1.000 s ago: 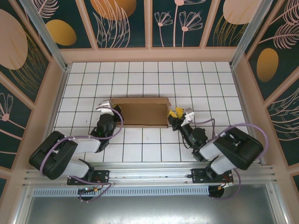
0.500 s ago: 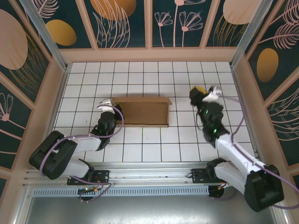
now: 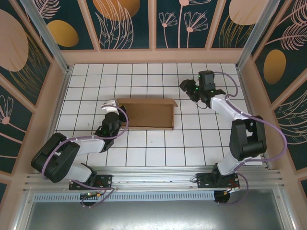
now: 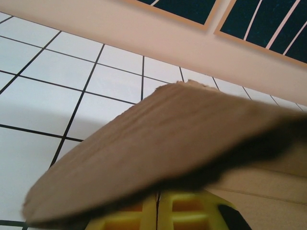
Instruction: Fold the paper box
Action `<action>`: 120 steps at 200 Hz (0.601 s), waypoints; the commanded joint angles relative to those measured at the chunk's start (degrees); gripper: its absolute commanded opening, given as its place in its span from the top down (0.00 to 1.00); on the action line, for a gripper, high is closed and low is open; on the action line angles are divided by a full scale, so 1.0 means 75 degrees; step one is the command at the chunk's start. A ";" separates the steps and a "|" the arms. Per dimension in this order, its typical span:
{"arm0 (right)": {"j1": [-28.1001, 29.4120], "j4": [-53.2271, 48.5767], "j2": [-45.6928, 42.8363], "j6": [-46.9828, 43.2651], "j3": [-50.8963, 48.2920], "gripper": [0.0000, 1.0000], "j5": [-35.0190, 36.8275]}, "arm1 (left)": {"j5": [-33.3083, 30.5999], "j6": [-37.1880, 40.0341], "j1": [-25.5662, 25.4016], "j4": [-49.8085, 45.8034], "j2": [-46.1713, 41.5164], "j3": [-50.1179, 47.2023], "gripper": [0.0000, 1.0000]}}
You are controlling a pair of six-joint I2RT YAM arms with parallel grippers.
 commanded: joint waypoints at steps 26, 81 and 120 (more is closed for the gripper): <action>0.0347 -0.0070 0.0486 0.0482 0.0413 0.44 -0.0558 | 0.0092 0.0014 -0.0043 -0.0439 0.0323 0.0108 0.94; 0.0597 0.0283 0.0782 0.0710 0.0364 0.44 -0.0897 | 0.0126 0.0002 -0.0052 -0.0532 0.0347 0.0204 0.94; 0.0711 0.0583 0.0801 0.0698 -0.0101 0.44 -0.1075 | 0.0142 -0.0006 -0.0053 -0.0578 0.0358 0.0225 0.94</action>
